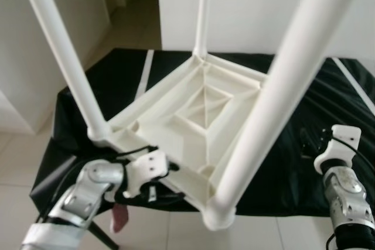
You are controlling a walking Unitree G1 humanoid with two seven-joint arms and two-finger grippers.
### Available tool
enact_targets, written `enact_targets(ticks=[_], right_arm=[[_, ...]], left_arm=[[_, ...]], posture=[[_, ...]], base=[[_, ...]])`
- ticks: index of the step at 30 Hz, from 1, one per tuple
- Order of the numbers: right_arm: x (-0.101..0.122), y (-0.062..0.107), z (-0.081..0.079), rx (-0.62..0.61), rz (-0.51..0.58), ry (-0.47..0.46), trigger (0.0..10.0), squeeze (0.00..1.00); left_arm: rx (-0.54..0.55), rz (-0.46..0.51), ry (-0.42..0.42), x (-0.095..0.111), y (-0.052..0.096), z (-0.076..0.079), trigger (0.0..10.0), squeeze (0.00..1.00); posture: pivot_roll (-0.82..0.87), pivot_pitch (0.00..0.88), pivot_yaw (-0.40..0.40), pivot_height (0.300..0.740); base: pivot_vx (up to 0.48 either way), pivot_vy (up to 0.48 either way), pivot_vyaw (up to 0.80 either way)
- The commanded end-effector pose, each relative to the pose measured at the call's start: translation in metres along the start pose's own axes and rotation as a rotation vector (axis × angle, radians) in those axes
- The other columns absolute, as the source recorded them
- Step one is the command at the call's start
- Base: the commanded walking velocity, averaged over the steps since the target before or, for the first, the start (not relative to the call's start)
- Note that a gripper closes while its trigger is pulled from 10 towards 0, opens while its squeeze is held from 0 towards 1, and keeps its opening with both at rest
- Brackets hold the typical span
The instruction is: Building children table
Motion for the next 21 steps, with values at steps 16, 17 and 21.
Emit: enact_targets(ticks=[16,17,21], right_arm=[[-0.004,0.006,0.000,-0.030,-0.013,-0.022,10.0,0.00],[-0.004,0.007,0.001,-0.034,-0.015,-0.021,10.0,0.00],[-0.005,0.007,0.002,-0.035,-0.017,-0.020,10.0,0.00]], left_arm=[[0.141,0.140,0.111,0.019,-0.024,-0.008,10.0,0.00],[0.123,0.185,0.139,0.026,-0.017,-0.010,10.0,0.00],[0.095,0.195,0.146,0.027,-0.007,-0.010,10.0,0.00]], posture=[[0.04,0.000,-0.008,0.740],[0.04,0.000,-0.008,0.740],[0.03,0.000,-0.007,0.740]], base=[[0.000,0.000,0.00],[0.000,0.000,0.00],[0.000,0.000,0.00]])
Point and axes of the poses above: a point about 5 cm out from each wrist's last joint towards the gripper, its own y axis pointing back from the gripper into the wrist, its own x axis along the axis of the wrist's last joint, z = x × y, the point moved 5 cm from there along -y, pointing out of the wrist towards the gripper, and after that the axes turned 6 degrees about y, right-handed, at the moved point
